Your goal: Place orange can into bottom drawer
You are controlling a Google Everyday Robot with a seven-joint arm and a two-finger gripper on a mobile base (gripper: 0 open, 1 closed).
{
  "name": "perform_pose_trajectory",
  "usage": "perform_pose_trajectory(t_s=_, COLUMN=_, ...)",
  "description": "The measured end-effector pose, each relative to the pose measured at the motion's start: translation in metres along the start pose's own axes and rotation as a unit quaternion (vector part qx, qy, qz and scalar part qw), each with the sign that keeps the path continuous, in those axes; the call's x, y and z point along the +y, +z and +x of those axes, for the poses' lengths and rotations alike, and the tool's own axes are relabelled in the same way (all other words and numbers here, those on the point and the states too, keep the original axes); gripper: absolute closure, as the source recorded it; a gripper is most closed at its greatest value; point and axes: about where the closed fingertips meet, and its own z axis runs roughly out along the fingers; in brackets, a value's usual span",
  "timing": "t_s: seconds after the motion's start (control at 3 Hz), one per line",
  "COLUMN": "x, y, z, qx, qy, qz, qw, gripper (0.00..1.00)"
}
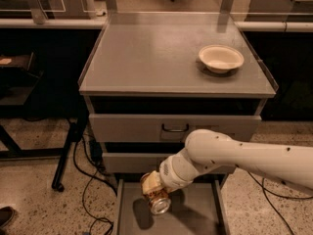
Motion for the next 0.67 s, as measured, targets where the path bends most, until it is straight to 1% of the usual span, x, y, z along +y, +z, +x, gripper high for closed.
perform_pose_trajectory(t_s=0.33, x=-0.001, y=0.005, z=0.001, qx=0.003, qy=0.003, qz=-0.005, qw=1.0000, gripper=1.00)
perform_pose_trajectory(t_s=0.67, x=-0.006, y=0.030, z=0.009, qx=0.012, qy=0.023, qz=-0.034, qw=0.9991, gripper=1.00)
